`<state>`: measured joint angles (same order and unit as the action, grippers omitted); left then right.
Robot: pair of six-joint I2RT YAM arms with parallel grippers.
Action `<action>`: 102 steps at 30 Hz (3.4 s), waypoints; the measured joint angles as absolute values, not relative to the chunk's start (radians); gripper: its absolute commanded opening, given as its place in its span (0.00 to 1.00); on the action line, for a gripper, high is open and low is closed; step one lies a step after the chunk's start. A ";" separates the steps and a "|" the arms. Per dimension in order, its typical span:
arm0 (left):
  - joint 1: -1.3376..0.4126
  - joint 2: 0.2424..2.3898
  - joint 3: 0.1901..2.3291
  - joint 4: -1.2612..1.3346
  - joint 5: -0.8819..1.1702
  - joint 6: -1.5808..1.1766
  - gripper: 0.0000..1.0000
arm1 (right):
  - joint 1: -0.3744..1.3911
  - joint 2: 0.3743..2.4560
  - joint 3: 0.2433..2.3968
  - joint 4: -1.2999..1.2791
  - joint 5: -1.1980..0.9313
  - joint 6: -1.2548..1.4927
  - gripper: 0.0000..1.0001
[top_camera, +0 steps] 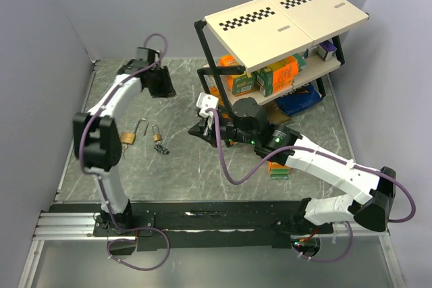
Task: Lock with the key
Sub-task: Place the lock at the center of the board, then place the key at the center of the board.
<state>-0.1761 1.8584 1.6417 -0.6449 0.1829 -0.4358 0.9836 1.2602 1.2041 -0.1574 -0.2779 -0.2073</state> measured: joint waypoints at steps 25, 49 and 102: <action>-0.281 2.318 1.916 -0.661 -0.012 -0.348 0.66 | 0.983 1.242 1.204 -0.233 -0.273 -0.244 0.00; 0.244 1.415 1.294 -0.383 0.882 -0.364 0.74 | 0.977 1.333 1.240 -0.105 -0.273 -0.176 0.00; -0.080 1.117 0.979 0.031 0.838 -0.863 0.01 | 0.946 1.464 1.370 -0.060 -0.137 -0.096 0.77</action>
<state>-0.0795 1.1168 0.9787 0.0311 0.8375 -0.8631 0.9463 1.4643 1.3697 -0.0605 -0.1371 -0.0963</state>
